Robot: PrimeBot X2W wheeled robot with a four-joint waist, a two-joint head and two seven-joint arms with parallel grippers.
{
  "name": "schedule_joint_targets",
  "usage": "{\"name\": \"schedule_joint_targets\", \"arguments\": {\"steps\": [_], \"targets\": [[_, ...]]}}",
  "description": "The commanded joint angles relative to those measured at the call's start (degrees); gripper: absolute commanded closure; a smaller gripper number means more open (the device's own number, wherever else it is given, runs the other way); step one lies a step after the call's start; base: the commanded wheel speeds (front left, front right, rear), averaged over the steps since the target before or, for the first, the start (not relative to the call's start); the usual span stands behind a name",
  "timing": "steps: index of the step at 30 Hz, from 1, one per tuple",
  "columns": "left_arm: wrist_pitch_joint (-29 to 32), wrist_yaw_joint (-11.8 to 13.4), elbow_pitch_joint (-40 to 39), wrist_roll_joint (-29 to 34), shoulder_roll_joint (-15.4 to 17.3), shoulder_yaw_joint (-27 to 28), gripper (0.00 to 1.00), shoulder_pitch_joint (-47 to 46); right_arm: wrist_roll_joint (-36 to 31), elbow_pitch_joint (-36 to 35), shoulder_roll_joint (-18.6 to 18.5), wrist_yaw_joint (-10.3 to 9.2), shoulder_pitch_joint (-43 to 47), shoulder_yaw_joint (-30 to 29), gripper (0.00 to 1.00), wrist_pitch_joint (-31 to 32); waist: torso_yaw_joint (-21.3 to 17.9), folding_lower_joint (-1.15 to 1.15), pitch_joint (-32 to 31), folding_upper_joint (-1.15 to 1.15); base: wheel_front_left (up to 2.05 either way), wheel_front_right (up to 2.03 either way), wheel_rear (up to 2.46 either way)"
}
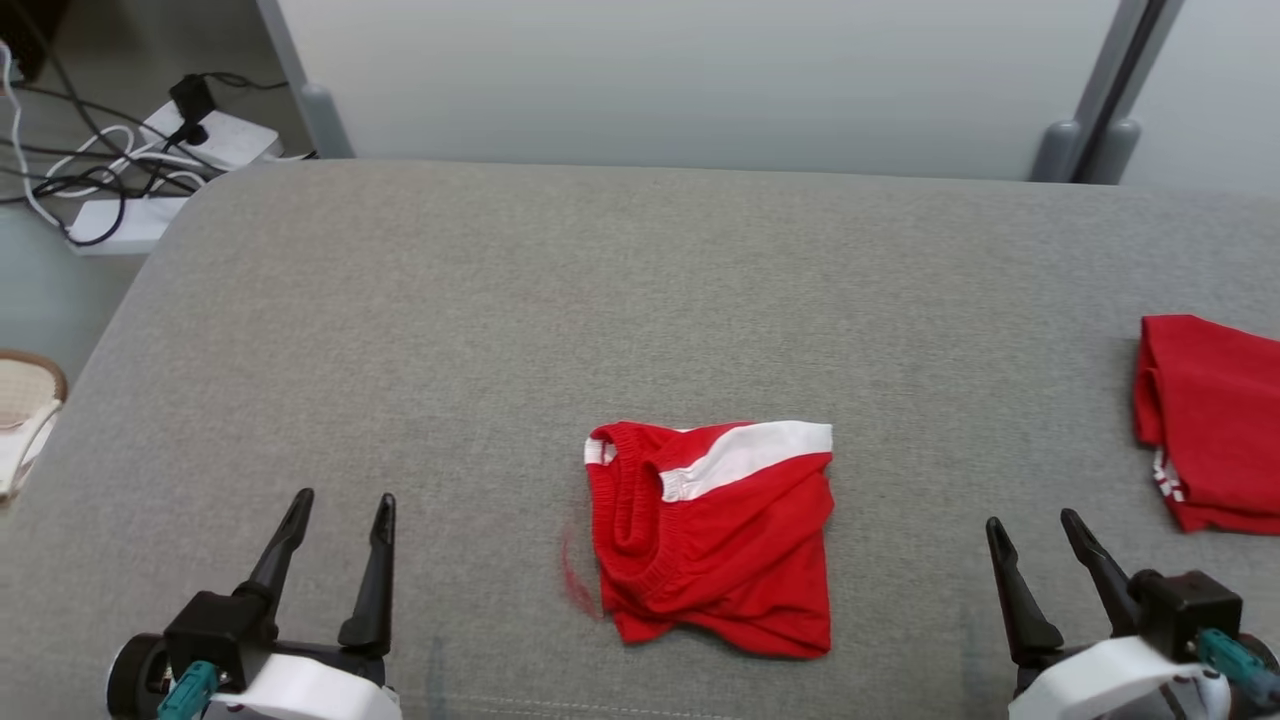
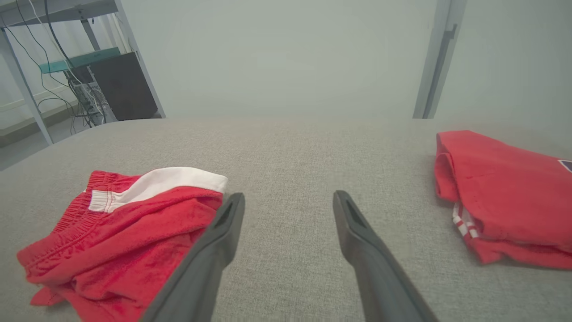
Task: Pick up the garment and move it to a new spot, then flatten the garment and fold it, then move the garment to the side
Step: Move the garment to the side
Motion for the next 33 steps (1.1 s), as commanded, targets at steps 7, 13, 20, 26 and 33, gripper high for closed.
{"name": "schedule_joint_targets", "arguments": {"steps": [7, 13, 20, 26, 33], "targets": [[-0.24, -0.12, -1.28, 0.86, 0.23, 0.31, 0.0, -5.44, 5.79, 6.31, -2.93, 0.08, -8.83, 7.83, 0.0, 5.07, 5.07, 0.0, 2.78, 0.0, 0.0, 0.0, 0.0], [-0.6, -0.59, -0.12, 0.67, -0.67, -0.55, 0.0, -6.4, 11.7, 14.17, -2.78, 0.08, -13.39, 13.57, 0.0, 7.12, 8.45, 0.0, 3.76, 0.0, 0.0, 0.0, 0.0], [-0.93, -0.86, 0.65, 1.15, -1.05, -1.22, 0.0, -7.37, 17.32, 21.13, -1.59, 0.08, -17.23, 17.26, 0.0, 9.46, 10.33, 0.0, 4.48, 0.0, 0.0, 0.0, 0.0], [-1.16, -1.12, 1.29, 1.16, -0.86, -0.99, 0.0, -7.8, 22.99, 24.96, -0.69, 0.08, -19.8, 20.89, 1.0, 11.53, 10.52, 0.0, 4.81, 0.0, 0.0, 0.0, 0.0], [-1.3, -1.34, 1.54, 1.24, -0.31, -0.52, 0.0, -7.86, 27.25, 24.08, -2.66, 0.08, -20.18, 24.0, 1.0, 9.01, 7.77, 0.0, 4.75, 0.0, 0.0, 0.0, 0.0]]}}
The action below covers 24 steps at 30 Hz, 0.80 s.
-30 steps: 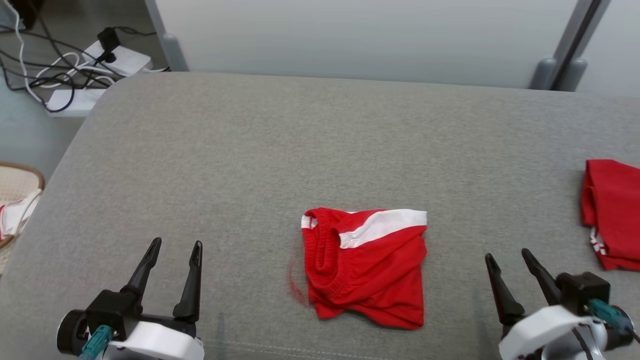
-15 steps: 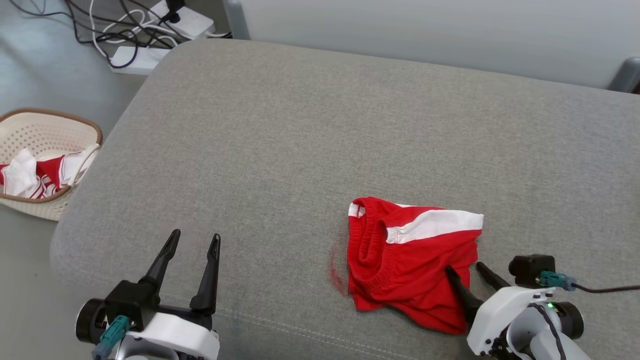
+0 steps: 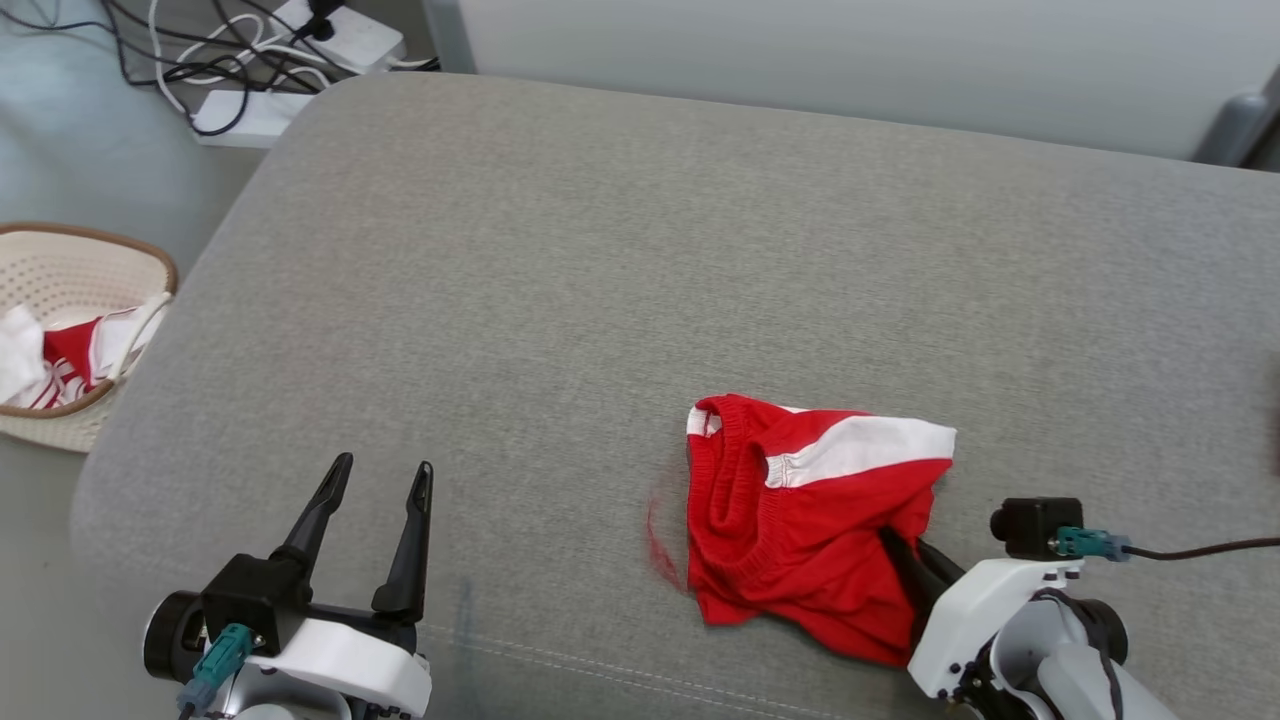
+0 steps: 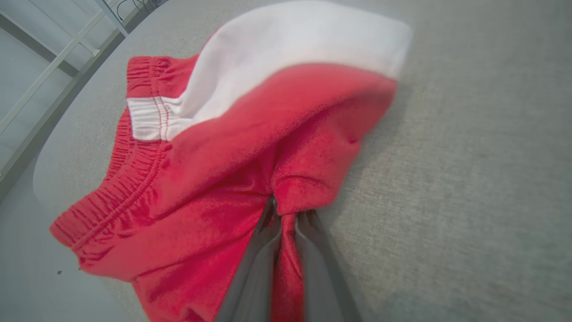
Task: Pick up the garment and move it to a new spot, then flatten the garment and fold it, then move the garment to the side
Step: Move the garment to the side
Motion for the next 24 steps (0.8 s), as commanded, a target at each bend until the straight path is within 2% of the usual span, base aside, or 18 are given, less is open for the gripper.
{"name": "schedule_joint_targets", "arguments": {"steps": [1, 11, 18, 24], "targets": [[-0.69, -0.5, -1.16, 0.76, 1.42, 2.26, 0.0, -3.3, 1.07, -1.79, -1.11, 0.08, -0.27, 0.96, 1.0, -1.55, -1.55, 0.0, -0.12, 0.0, 0.0, 0.0, 0.0], [-0.75, -1.04, -1.3, 0.71, 2.2, 2.34, 0.0, -3.74, 1.75, -5.8, -5.32, 0.08, 4.66, -1.08, 1.0, -6.04, -10.88, 0.0, -0.27, 0.0, 0.0, 0.0, 0.0], [-0.45, -1.38, -1.26, 0.68, 3.22, 2.24, 0.0, -4.55, 0.36, -8.46, -6.46, 0.08, 6.67, -4.55, 1.0, -6.11, -18.86, 0.0, 0.39, 0.0, 0.0, 0.0, 0.0], [0.07, -1.14, -2.21, 0.86, 4.05, 2.28, 0.0, -5.59, -2.21, -10.23, -6.96, 0.08, 3.83, -4.99, 1.0, -4.33, -24.22, 0.0, 2.08, 0.0, 0.0, 0.0, 0.0]]}}
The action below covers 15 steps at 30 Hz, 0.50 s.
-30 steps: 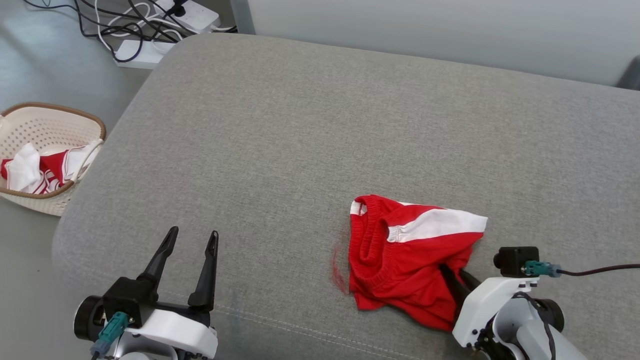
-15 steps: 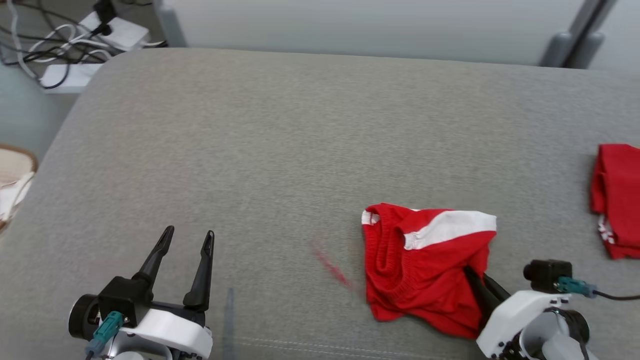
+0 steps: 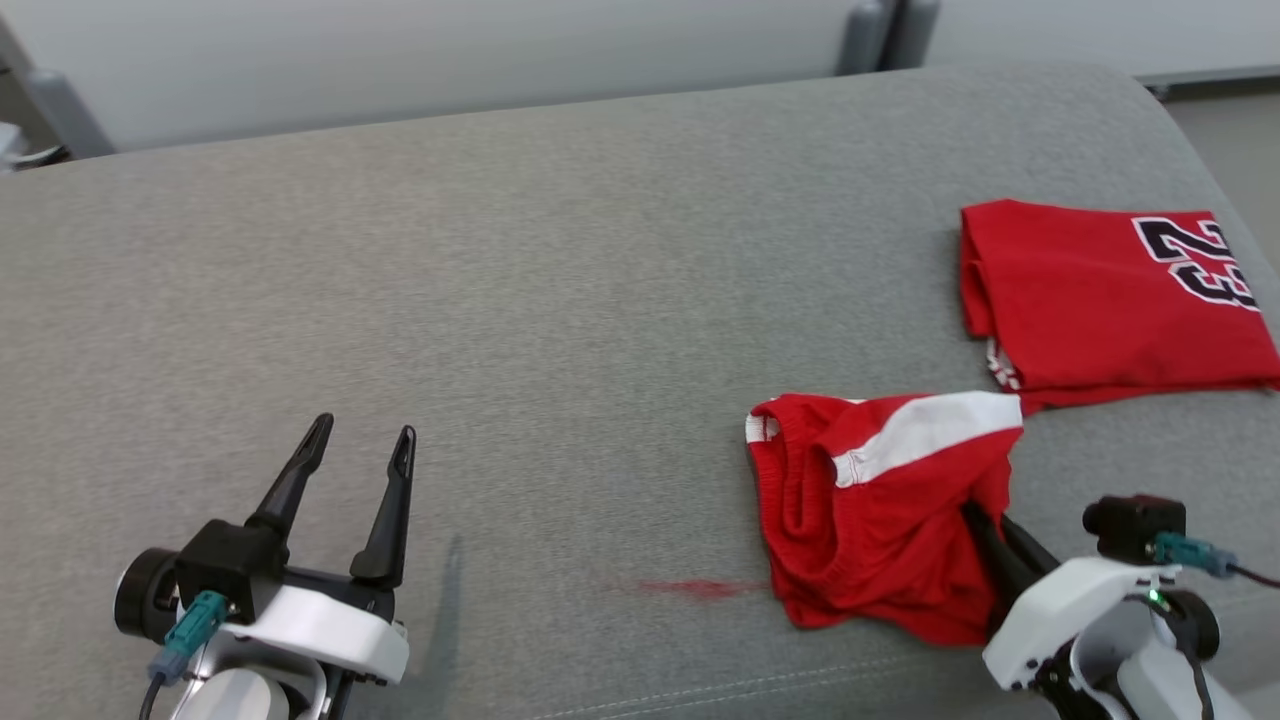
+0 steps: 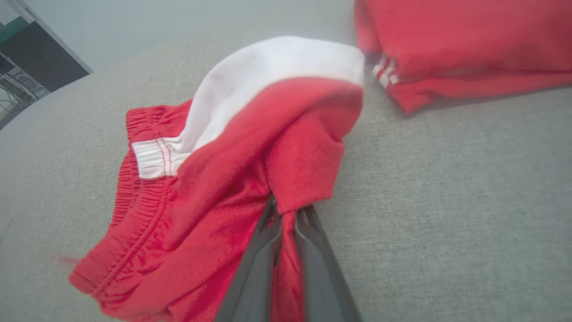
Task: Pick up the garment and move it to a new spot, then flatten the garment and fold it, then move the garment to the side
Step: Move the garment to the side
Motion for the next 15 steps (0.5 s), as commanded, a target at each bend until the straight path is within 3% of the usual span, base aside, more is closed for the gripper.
{"name": "schedule_joint_targets", "arguments": {"steps": [1, 8, 15], "targets": [[0.15, 0.04, -2.0, 0.93, 1.67, 2.1, 0.0, -3.53, -1.14, -1.88, -1.19, 0.08, -2.9, 0.7, 1.0, 0.47, -3.39, 0.0, 1.74, 0.0, 0.0, 0.0, 0.0], [1.02, 0.3, -3.04, 0.95, 2.93, 2.53, 0.0, -4.35, -3.15, -2.72, -2.67, 0.08, -12.39, 2.34, 1.0, 3.19, -6.28, 0.0, 4.37, 0.0, 0.0, 0.0, 0.0], [1.49, 0.44, -4.18, 1.32, 3.59, 2.19, 0.0, -5.87, -3.64, 1.08, -9.0, 0.08, -24.82, 3.77, 1.0, 5.24, -6.48, 0.0, 7.3, 0.0, 0.0, 0.0, 0.0]]}}
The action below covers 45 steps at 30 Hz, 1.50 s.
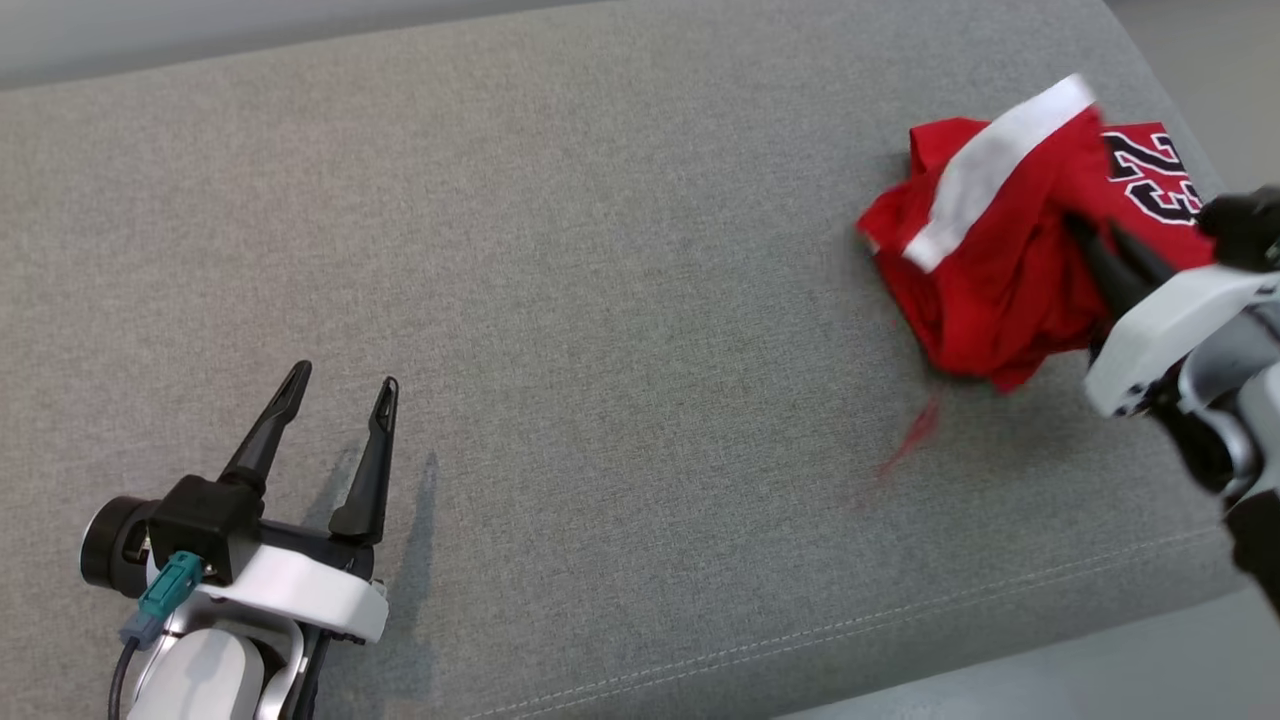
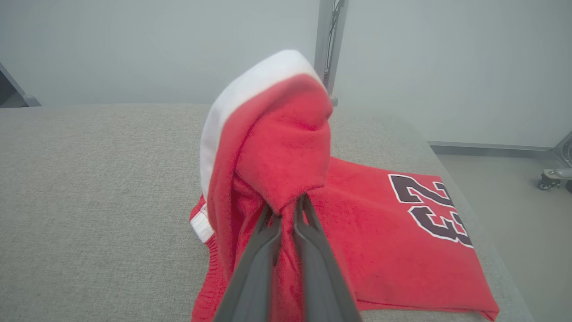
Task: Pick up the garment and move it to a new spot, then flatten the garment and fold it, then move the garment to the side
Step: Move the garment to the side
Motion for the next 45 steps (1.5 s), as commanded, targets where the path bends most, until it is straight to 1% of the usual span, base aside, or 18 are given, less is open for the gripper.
{"name": "schedule_joint_targets", "arguments": {"steps": [1, 3, 8, 13, 16, 18, 19, 20, 21, 24, 27, 32, 34, 36, 39, 42, 45], "targets": [[0.03, 0.3, -1.68, 0.42, 1.22, 1.96, 0.0, -2.74, -0.02, -0.16, -1.86, 0.07, -1.72, 0.81, 1.0, 0.04, 0.17, 0.0, 1.01, 0.0, 0.0, 0.0, 0.0], [0.19, 0.02, -1.82, 0.43, 1.48, 1.72, 0.0, -3.68, -0.08, 2.86, -4.56, 0.07, -5.68, 1.42, 1.0, -0.09, 0.46, 0.0, 2.55, 0.0, 0.0, 0.0, 0.0], [0.42, -0.47, -2.04, 0.81, 1.68, 0.86, 0.0, -5.66, 0.69, 9.05, -7.96, 0.07, -10.6, 2.51, 1.0, -0.85, 1.2, 0.0, 5.6, 0.0, 0.0, 0.0, 0.0], [0.64, -0.98, -2.25, 1.54, 1.61, -0.46, 0.0, -7.85, 3.08, 15.57, -8.93, 0.07, -12.86, 1.73, 1.0, -2.55, 2.33, 0.0, 8.29, 0.0, 0.0, 0.0, 0.0], [0.76, -1.46, -2.11, 1.65, 1.55, -1.13, 0.0, -9.06, 4.3, 21.15, -9.27, 0.07, -13.67, -0.78, 1.0, -5.02, 3.15, 0.0, 9.64, 0.0, 0.0, 0.0, 0.0], [0.96, -1.75, -1.97, 1.79, 1.54, -1.64, 0.0, -9.72, 5.53, 24.4, -8.69, 0.07, -13.77, -2.18, 1.0, -5.97, 3.59, 0.0, 10.54, 0.0, 0.0, 0.0, 0.0], [1.02, -1.85, -1.93, 1.83, 1.51, -1.85, 0.0, -10.01, 6.14, 26.24, -8.61, 0.07, -14.0, -3.18, 0.93, -6.53, 3.75, 0.0, 11.01, 0.0, 0.0, 0.0, 0.0], [1.04, -1.91, -1.89, 1.92, 1.49, -2.05, 0.0, -10.26, 6.68, 27.76, -8.23, 0.07, -14.31, -3.94, 0.29, -6.9, 3.85, 0.0, 11.42, 0.0, 0.0, 0.0, 0.0], [1.08, -1.96, -1.8, 1.97, 1.47, -2.24, 0.0, -10.45, 6.98, 28.34, -7.72, 0.07, -14.46, -4.02, 0.0, -7.31, 3.88, 0.0, 11.78, 0.0, 0.0, 0.0, 0.0], [1.01, -2.0, -1.4, 1.95, 1.67, -2.42, 0.0, -10.91, 7.26, 30.57, -6.83, 0.07, -15.11, -4.43, 0.0, -10.27, 3.52, 0.0, 12.52, 0.0, 0.0, 0.0, 0.0], [0.92, -2.02, -0.92, 1.87, 1.66, -2.63, 0.0, -11.09, 6.53, 31.66, -6.97, 0.07, -15.3, -4.29, 0.0, -12.34, 3.33, 0.0, 12.13, 0.0, 0.0, 0.0, 0.0], [0.43, -1.97, 0.18, 1.22, 1.39, -2.64, 0.0, -10.76, 2.86, 33.15, -8.67, 0.07, -15.61, -4.61, 0.0, -14.23, 3.4, 0.0, 9.54, 0.0, 0.0, 0.0, 0.0], [0.27, -1.83, 0.36, 1.09, 1.36, -2.53, 0.0, -10.5, 1.78, 32.5, -8.94, 0.07, -15.78, -4.87, 0.0, -14.35, 3.41, 0.0, 8.83, 0.0, 0.0, 0.0, 0.0], [0.08, -1.52, 0.63, 0.74, 1.32, -2.3, 0.0, -9.69, -1.16, 28.89, -9.75, 0.07, -15.65, -6.32, 0.0, -14.41, 3.38, 0.0, 7.45, 0.0, 0.0, 0.0, 0.0], [-0.31, -0.94, 0.95, 0.13, 1.43, -1.56, 0.0, -8.44, -6.22, 19.4, -9.08, 0.07, -12.67, -10.37, 0.0, -14.43, 3.83, 0.0, 5.2, 0.0, 0.0, 0.0, 0.0], [-0.7, -0.03, 0.91, -0.63, 1.54, -0.38, 0.0, -6.91, -11.84, 7.96, -5.71, 0.07, -6.78, -15.89, 0.0, -14.44, 4.79, 0.0, 2.77, 0.0, 0.0, 0.0, 0.0], [-0.99, 0.85, 0.55, -1.26, 1.61, 0.62, 0.0, -5.27, -17.74, -3.48, -0.5, 0.07, 0.85, -21.24, 0.0, -14.44, 6.48, 0.0, 0.25, 0.0, 0.0, 0.0, 0.0]]}}
